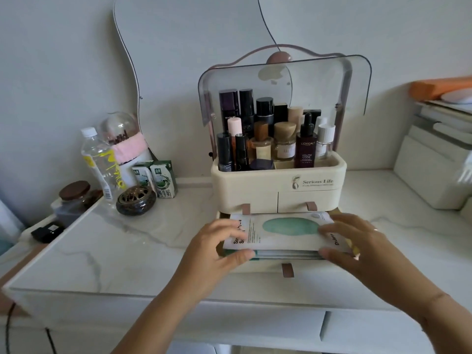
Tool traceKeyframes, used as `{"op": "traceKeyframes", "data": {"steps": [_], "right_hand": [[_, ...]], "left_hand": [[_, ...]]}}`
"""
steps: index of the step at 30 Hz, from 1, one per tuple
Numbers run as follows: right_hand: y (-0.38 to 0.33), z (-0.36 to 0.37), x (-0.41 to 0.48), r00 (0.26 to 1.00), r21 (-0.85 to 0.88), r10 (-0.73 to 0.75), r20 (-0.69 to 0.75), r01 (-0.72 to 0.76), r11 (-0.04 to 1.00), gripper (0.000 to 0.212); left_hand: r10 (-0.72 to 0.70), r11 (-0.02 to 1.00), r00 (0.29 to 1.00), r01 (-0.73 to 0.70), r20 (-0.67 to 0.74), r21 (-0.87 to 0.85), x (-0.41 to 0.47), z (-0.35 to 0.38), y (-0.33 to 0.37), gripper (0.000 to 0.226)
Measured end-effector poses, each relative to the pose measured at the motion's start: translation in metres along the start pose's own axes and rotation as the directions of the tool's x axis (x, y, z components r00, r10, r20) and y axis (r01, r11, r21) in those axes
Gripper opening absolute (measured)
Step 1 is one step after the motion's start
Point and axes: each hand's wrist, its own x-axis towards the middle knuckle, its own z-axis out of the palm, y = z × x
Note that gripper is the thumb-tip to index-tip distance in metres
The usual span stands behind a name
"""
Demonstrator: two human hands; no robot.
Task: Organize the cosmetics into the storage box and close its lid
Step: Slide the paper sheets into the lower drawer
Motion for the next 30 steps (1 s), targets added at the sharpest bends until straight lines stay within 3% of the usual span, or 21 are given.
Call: {"op": "traceKeyframes", "data": {"steps": [2,7,10,12,14,17,21,24,28,30], "right_hand": [[0.007,0.002,-0.002,0.999,0.055,-0.03,0.019,0.029,0.998,0.037],[0.015,0.013,0.014,0.994,0.123,-0.05,-0.099,0.063,0.99,0.019],[0.017,0.014,0.016,0.991,0.106,-0.099,-0.089,0.108,0.988,0.016],[0.018,0.014,0.013,0.99,0.074,-0.133,-0.051,0.136,0.988,0.03],[0.024,0.016,0.009,0.987,0.009,-0.14,-0.083,0.141,0.99,0.046],[0.032,0.024,0.004,0.972,0.084,-0.018,-0.234,0.039,0.996,0.072],[0.037,0.039,0.018,0.957,0.376,0.222,-0.186,-0.14,0.916,0.096],[0.042,0.046,0.036,0.952,0.425,0.27,-0.146,-0.186,0.886,0.086],[0.042,0.045,0.053,0.958,0.43,0.235,-0.165,-0.144,0.891,0.054],[0.043,0.047,0.057,0.951,0.416,0.245,-0.188,-0.149,0.897,0.052]], "left_hand": [[-0.006,1.0,0.999,0.005,-0.035,-0.011,-0.005,0.007,-0.007,0.035],[-0.058,0.998,0.992,0.053,-0.11,-0.042,0.001,0.02,-0.013,0.004],[-0.008,1.0,0.994,0.008,-0.109,-0.003,-0.001,0.022,-0.014,0.019],[0.037,0.999,0.994,-0.034,-0.1,0.026,-0.004,0.022,-0.015,0.02],[0.03,0.998,0.987,-0.02,-0.156,0.061,-0.008,0.026,-0.021,0.036],[-0.153,0.988,0.953,0.151,-0.261,-0.029,-0.011,0.031,-0.027,0.082],[-0.375,0.926,0.91,0.357,-0.178,-0.124,0.001,0.036,-0.031,0.097],[-0.434,0.893,0.891,0.406,-0.132,-0.196,0.016,0.039,-0.035,0.097],[-0.455,0.877,0.881,0.419,-0.127,-0.234,0.031,0.041,-0.044,0.094],[-0.466,0.869,0.873,0.419,-0.147,-0.264,0.035,0.042,-0.046,0.095]]}}
